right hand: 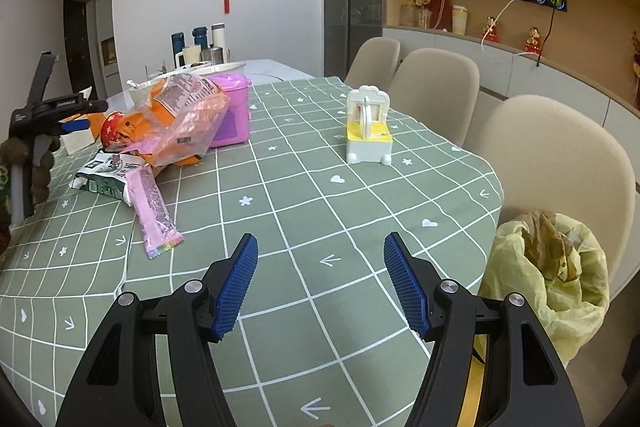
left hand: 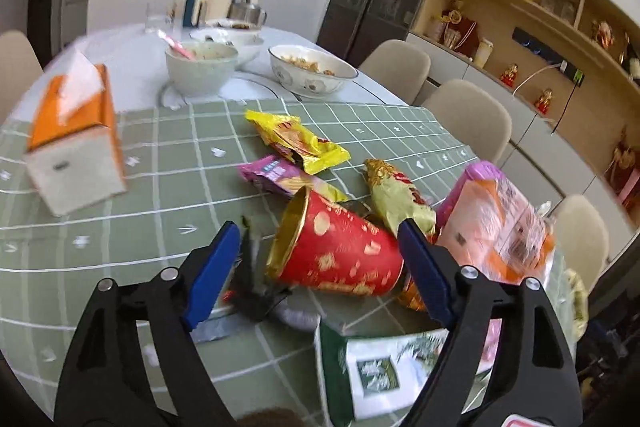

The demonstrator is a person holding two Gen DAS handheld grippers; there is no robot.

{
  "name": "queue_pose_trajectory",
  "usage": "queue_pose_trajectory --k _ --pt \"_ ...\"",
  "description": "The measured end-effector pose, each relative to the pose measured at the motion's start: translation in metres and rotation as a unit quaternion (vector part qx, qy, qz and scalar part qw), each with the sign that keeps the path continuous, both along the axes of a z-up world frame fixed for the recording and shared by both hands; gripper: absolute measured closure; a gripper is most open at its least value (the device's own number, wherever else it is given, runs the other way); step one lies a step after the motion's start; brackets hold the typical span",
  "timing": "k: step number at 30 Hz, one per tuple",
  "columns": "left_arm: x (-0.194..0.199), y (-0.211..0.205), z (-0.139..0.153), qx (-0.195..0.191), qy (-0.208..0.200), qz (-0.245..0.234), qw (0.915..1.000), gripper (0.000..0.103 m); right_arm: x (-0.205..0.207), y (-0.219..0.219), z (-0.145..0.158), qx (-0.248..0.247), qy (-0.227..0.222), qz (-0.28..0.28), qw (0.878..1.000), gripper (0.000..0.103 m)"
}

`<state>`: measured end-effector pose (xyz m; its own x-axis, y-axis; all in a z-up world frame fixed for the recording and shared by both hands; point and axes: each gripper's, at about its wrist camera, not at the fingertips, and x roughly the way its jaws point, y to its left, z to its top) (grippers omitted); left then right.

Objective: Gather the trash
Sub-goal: 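Grasp the pink plastic toy with the right tool while the left tool reaches toward the milk carton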

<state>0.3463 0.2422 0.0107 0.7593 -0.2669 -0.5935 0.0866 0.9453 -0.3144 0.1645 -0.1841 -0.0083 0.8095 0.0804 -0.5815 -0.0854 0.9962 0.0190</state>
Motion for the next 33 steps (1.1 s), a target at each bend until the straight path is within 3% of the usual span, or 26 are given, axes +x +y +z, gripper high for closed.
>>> queue_pose_trajectory --k 2,4,6,9,14,19,23,25,29,33 --pt "0.010 -0.001 -0.005 -0.010 0.017 -0.002 0.9998 0.026 0.004 0.000 0.001 0.004 0.004 0.002 1.000 0.041" --pt "0.012 -0.006 -0.011 -0.015 0.030 -0.007 0.9994 0.035 0.009 0.002 0.004 0.004 0.005 0.006 1.000 0.041" --pt "0.008 -0.012 -0.014 -0.013 0.037 -0.017 0.9991 0.059 0.015 0.006 0.009 0.006 0.004 0.017 1.000 0.041" --pt "-0.010 -0.021 -0.013 -0.009 0.040 -0.034 0.9986 0.083 0.032 0.015 0.024 0.029 0.006 0.053 0.998 0.041" --pt "-0.049 -0.032 -0.007 -0.017 0.034 -0.051 0.9980 0.100 0.071 0.047 0.047 0.018 -0.003 0.104 0.994 0.041" --pt "-0.082 -0.037 0.002 -0.046 0.020 -0.074 0.9960 0.101 0.120 0.089 0.061 0.007 -0.004 0.152 0.988 0.041" --pt "-0.096 -0.038 0.003 -0.026 0.003 -0.069 0.9973 0.101 0.137 0.118 0.066 0.028 0.005 0.200 0.979 0.041" --pt "-0.097 -0.036 0.004 -0.025 0.001 -0.061 0.9978 0.098 0.136 0.141 0.064 0.013 0.007 0.232 0.973 0.041" --pt "-0.095 -0.022 0.002 -0.042 0.001 -0.039 0.9983 0.075 0.136 0.183 0.044 -0.035 0.028 0.283 0.958 0.041" --pt "-0.098 -0.010 0.003 -0.060 -0.003 -0.027 0.9979 0.066 0.145 0.190 0.010 -0.071 0.073 0.275 0.956 0.044"
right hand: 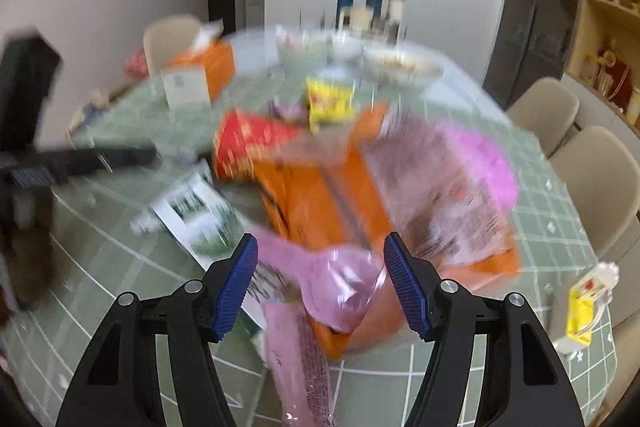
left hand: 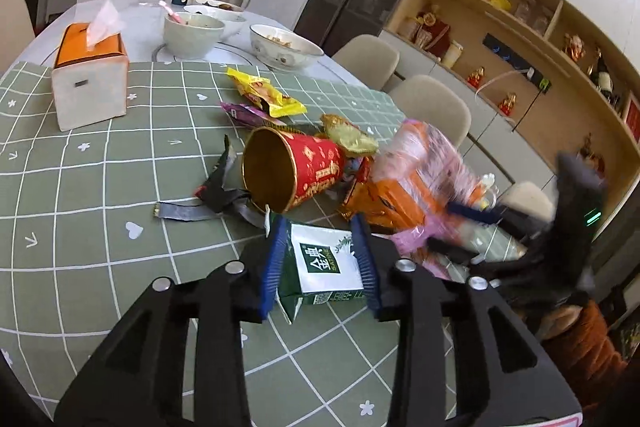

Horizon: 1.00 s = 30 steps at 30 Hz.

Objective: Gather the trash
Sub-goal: 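Grasp the pink plastic toy with the right tool while the left tool reaches toward the milk carton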

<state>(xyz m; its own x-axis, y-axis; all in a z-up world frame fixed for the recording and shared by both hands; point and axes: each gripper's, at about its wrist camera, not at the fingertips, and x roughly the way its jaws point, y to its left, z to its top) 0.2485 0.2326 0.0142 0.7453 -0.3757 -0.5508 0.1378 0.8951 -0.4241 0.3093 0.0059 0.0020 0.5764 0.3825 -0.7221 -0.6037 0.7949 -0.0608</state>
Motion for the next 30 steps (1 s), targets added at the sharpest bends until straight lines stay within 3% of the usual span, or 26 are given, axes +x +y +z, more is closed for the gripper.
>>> queue_pose_trajectory --k 3,6,12,17,19,20,23,26,30 --pt "-0.002 0.002 0.002 0.005 -0.009 0.006 0.9999 0.062 -0.002 -0.017 -0.007 0.034 0.025 -0.015 0.999 0.065" --pt "-0.001 0.001 0.000 0.015 -0.010 0.009 0.9998 0.054 -0.014 -0.034 -0.001 0.060 0.017 -0.029 0.998 0.066" --pt "0.001 -0.005 -0.008 0.030 0.001 -0.003 0.9996 0.053 -0.042 -0.070 0.019 0.083 0.002 -0.067 0.994 0.066" --pt "0.014 -0.022 -0.004 0.034 0.001 -0.051 0.9982 0.051 -0.071 -0.117 0.018 0.073 -0.006 -0.117 0.990 0.066" --pt "0.028 -0.035 -0.003 0.056 0.006 -0.086 0.9947 0.050 -0.078 -0.135 0.016 0.067 -0.013 -0.136 0.988 0.066" --pt "0.040 -0.044 -0.005 0.091 0.008 -0.096 0.9912 0.050 -0.082 -0.143 0.015 0.067 -0.016 -0.148 0.987 0.066" --pt "0.062 -0.057 -0.014 0.135 0.033 -0.108 0.9843 0.050 -0.093 -0.168 0.008 0.090 -0.006 -0.169 0.981 0.066" --pt "0.075 -0.052 -0.026 0.109 0.076 -0.098 0.9863 0.050 -0.099 -0.185 -0.001 0.109 0.008 -0.183 0.977 0.066" --pt "0.054 -0.043 -0.029 0.066 0.090 -0.104 0.9883 0.050 -0.102 -0.197 -0.008 0.109 0.016 -0.190 0.976 0.066"
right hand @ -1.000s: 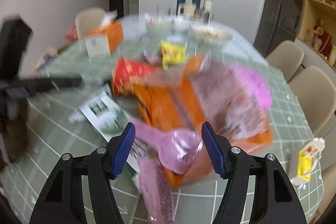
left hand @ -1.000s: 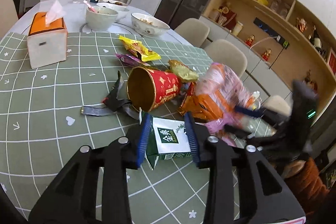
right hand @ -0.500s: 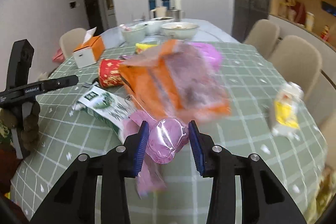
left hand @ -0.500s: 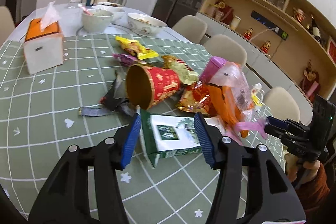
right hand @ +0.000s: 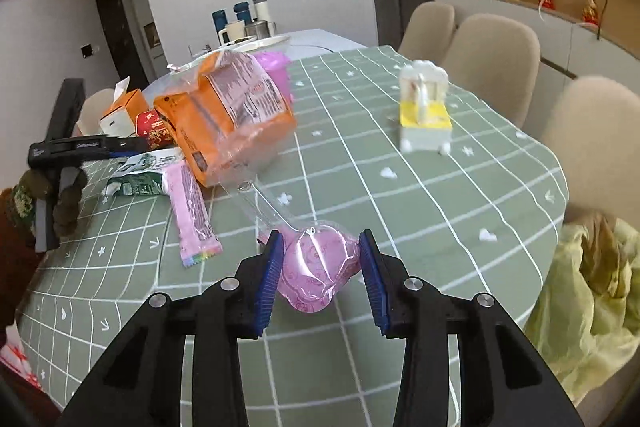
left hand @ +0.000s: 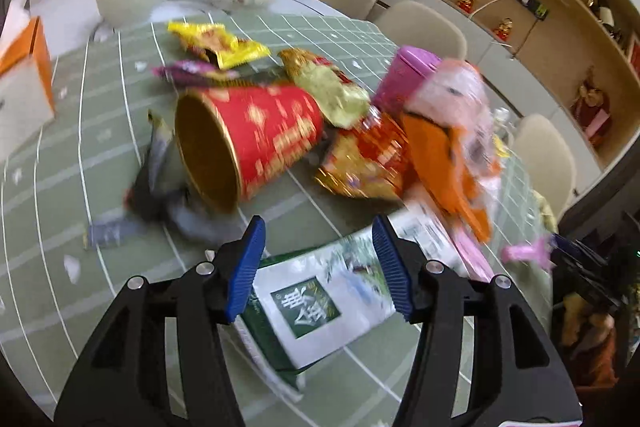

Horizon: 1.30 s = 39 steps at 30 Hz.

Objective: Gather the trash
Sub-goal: 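Grasp the pink plastic toy with the right tool while the left tool reaches toward the milk carton, then grasp the green-and-white milk carton with the left tool and lift it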

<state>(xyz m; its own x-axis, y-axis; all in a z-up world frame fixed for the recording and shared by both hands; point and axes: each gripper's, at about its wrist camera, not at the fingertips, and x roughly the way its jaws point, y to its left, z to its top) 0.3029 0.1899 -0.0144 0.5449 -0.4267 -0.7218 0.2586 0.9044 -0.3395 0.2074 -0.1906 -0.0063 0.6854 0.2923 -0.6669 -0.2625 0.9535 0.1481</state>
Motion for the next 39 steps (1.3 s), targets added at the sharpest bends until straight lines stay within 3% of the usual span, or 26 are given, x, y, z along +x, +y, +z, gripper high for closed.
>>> queue_pose_trajectory --k 5,8,12,14,17,23,27,32,39 --pt "-0.049 -0.022 0.001 0.007 0.007 -0.073 0.9973 0.050 -0.002 0.000 -0.008 -0.011 -0.002 0.009 1.000 0.066" --pt "-0.068 -0.037 0.008 0.043 -0.022 -0.084 0.9953 0.050 -0.002 0.000 -0.013 -0.007 0.002 0.011 1.000 0.066" --pt "-0.066 -0.054 0.018 0.076 -0.047 -0.065 0.9939 0.048 -0.006 0.002 -0.015 -0.008 0.000 0.014 1.000 0.066" --pt "-0.061 -0.072 0.016 0.120 -0.049 -0.068 0.9892 0.048 -0.011 0.003 -0.014 -0.017 -0.007 0.014 1.000 0.066" --pt "-0.048 -0.090 0.006 0.161 -0.033 -0.076 0.9834 0.048 -0.016 0.003 -0.012 -0.022 -0.012 0.017 1.000 0.066" --pt "-0.034 -0.102 -0.006 0.195 -0.007 -0.083 0.9773 0.048 -0.023 0.001 -0.015 -0.041 -0.014 0.016 0.999 0.066" --pt "-0.040 -0.102 0.000 0.177 -0.012 -0.051 0.9829 0.054 -0.024 -0.002 -0.019 -0.035 -0.010 0.013 0.999 0.066" --pt "-0.065 -0.108 0.022 0.178 -0.053 -0.020 0.9823 0.056 -0.028 -0.005 -0.013 -0.033 -0.022 0.010 0.999 0.066" --pt "-0.100 -0.132 0.059 0.169 -0.119 -0.031 0.9779 0.057 -0.036 -0.010 0.009 -0.030 -0.054 0.000 0.998 0.066"
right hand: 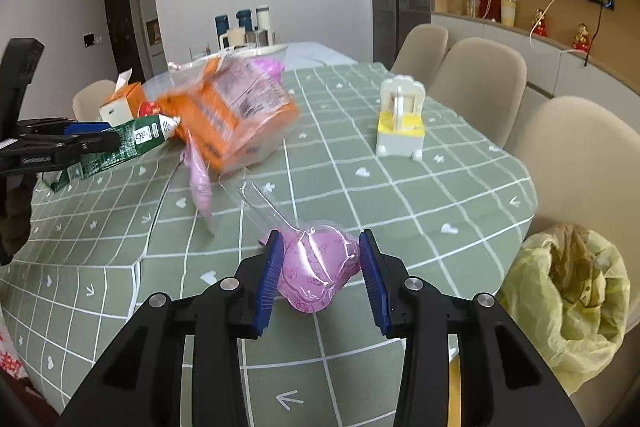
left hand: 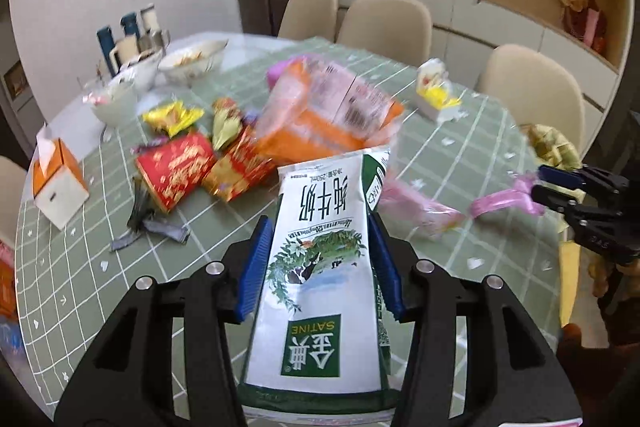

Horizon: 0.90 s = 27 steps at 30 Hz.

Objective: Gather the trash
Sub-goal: 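Grasp the green-and-white milk carton with the left tool and lift it, then carry the milk carton and pink toy to the yellow bin and release both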

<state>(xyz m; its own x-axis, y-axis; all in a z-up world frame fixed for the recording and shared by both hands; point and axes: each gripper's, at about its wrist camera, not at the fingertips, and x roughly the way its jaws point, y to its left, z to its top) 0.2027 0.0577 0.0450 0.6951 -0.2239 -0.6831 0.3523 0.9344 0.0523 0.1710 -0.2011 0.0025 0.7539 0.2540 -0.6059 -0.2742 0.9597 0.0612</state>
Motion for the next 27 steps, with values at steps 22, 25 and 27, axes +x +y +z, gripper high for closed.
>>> queue_pose_trajectory --k 22,25,27 --pt "-0.003 -0.142 0.052 -0.156 -0.087 -0.051 0.9826 0.058 -0.042 -0.126 0.074 -0.022 -0.103 -0.082 0.991 0.066" --pt "-0.001 -0.183 0.052 -0.163 -0.092 -0.074 0.9795 0.058 -0.051 -0.157 0.080 -0.038 -0.109 -0.107 0.987 0.066" --pt "0.000 -0.219 0.050 -0.168 -0.097 -0.095 0.9764 0.058 -0.056 -0.178 0.080 -0.045 -0.109 -0.126 0.985 0.066"
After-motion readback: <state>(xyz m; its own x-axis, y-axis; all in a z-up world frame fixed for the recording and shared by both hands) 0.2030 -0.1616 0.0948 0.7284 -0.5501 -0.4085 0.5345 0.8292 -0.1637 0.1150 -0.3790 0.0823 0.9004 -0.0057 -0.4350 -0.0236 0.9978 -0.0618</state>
